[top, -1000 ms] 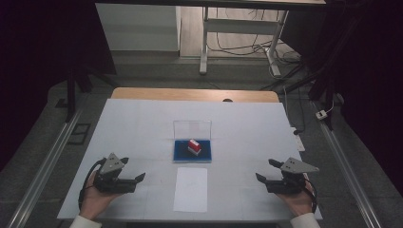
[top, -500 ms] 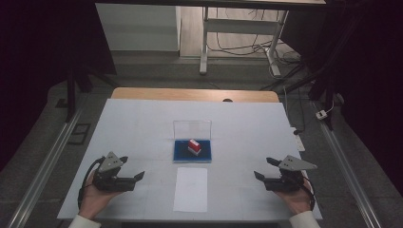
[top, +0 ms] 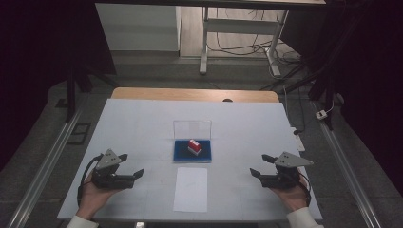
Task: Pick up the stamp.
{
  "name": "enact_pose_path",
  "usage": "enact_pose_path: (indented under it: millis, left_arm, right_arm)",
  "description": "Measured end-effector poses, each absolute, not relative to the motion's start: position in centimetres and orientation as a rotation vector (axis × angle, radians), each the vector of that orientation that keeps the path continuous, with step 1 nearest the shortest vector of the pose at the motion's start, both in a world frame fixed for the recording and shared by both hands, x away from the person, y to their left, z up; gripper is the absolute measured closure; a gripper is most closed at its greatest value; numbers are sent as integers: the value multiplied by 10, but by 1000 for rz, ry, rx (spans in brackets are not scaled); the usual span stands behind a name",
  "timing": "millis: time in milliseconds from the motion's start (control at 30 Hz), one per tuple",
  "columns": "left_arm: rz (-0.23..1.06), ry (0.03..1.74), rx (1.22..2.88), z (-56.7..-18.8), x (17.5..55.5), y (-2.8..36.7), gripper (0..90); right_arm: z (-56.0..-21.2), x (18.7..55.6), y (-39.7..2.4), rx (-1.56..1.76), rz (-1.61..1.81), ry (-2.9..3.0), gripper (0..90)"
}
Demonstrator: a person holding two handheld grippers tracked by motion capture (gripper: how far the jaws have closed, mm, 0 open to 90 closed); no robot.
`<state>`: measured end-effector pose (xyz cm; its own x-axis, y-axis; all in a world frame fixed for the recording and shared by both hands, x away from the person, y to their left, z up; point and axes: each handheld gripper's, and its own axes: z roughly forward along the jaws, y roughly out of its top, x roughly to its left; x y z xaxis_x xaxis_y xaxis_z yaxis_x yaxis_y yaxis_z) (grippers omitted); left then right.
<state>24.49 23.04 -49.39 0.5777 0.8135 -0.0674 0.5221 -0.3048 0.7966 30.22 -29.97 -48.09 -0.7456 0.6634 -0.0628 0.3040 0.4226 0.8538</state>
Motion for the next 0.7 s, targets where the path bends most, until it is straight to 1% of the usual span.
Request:
enact_pose_path:
  millis: [433,700]
  left_arm:
    - [448,1026,2005,-496,241,227,164]
    - [447,1023,2003,-497,237,227,168]
  right_arm:
    - [-467,298,-279,788,1285,2292,275]
    - [-462,304,-256,755,1313,2323,276]
